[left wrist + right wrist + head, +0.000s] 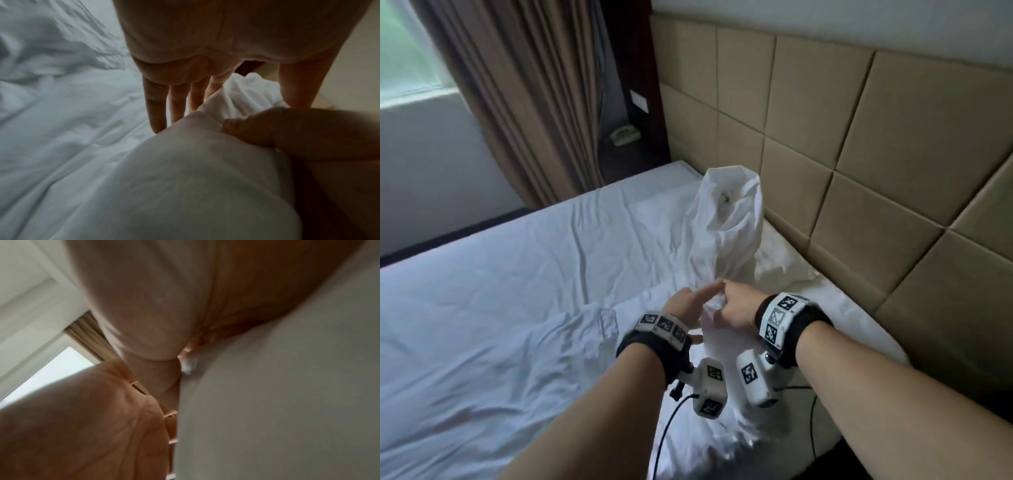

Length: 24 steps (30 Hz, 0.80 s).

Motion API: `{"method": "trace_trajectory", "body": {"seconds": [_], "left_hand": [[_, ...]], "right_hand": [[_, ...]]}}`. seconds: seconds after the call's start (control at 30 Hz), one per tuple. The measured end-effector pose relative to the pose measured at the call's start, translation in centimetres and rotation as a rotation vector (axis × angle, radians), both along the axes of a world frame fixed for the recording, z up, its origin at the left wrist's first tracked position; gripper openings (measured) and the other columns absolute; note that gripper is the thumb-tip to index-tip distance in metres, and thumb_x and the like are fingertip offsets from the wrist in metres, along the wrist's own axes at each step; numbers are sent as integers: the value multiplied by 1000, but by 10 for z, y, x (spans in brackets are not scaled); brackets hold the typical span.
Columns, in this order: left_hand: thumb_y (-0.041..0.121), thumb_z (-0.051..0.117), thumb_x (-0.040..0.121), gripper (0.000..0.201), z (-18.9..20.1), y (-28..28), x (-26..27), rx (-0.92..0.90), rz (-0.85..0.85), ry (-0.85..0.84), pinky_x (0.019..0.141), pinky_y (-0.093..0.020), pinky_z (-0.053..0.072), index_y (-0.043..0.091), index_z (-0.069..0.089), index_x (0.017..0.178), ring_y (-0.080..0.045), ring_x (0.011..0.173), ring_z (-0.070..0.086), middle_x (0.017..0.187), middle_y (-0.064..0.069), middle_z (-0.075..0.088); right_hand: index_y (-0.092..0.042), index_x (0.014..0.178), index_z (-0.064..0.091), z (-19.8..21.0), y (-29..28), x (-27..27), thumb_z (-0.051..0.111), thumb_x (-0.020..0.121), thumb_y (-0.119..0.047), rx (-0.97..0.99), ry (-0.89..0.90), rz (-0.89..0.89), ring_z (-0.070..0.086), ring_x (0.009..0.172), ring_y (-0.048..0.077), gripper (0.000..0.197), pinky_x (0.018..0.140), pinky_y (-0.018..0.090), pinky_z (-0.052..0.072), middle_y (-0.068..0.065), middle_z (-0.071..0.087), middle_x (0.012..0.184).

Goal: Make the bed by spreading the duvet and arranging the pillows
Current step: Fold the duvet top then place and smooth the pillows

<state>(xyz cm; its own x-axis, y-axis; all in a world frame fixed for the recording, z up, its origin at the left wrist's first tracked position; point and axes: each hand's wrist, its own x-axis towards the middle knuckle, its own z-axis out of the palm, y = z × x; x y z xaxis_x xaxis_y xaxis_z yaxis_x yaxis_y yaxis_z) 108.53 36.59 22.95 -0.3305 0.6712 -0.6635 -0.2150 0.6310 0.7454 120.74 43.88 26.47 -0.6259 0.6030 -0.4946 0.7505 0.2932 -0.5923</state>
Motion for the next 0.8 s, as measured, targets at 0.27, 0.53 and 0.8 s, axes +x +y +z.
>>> {"method": "trace_trajectory", "body": {"seconds": [0.27, 0.53, 0.8], "left_hand": [[64, 61, 90, 53, 45, -197, -100, 90, 186, -116, 67, -29, 48, 15, 72, 72, -19, 58, 60, 63, -5, 63], [33, 65, 98, 38, 37, -301, -167, 149, 353, 160, 77, -30, 48, 0, 72, 116, -22, 89, 62, 102, -11, 65], [25, 70, 51, 51, -30, -306, -203, 210, 385, 278, 81, -43, 57, 12, 70, 101, -34, 86, 69, 89, -14, 73]], "right_hand": [[-27, 132, 48, 43, -205, -94, 85, 71, -39, -126, 236, 174, 69, 104, 15, 72, 91, 34, 57, -4, 69, 114], [9, 123, 55, 59, -289, -162, 69, 62, -12, -278, 317, 283, 59, 108, 29, 66, 105, 41, 45, 19, 61, 112], [-10, 79, 63, 24, -274, -192, 61, 84, 5, -90, 401, 17, 59, 65, 23, 16, 62, 36, 53, 11, 62, 73]]}}
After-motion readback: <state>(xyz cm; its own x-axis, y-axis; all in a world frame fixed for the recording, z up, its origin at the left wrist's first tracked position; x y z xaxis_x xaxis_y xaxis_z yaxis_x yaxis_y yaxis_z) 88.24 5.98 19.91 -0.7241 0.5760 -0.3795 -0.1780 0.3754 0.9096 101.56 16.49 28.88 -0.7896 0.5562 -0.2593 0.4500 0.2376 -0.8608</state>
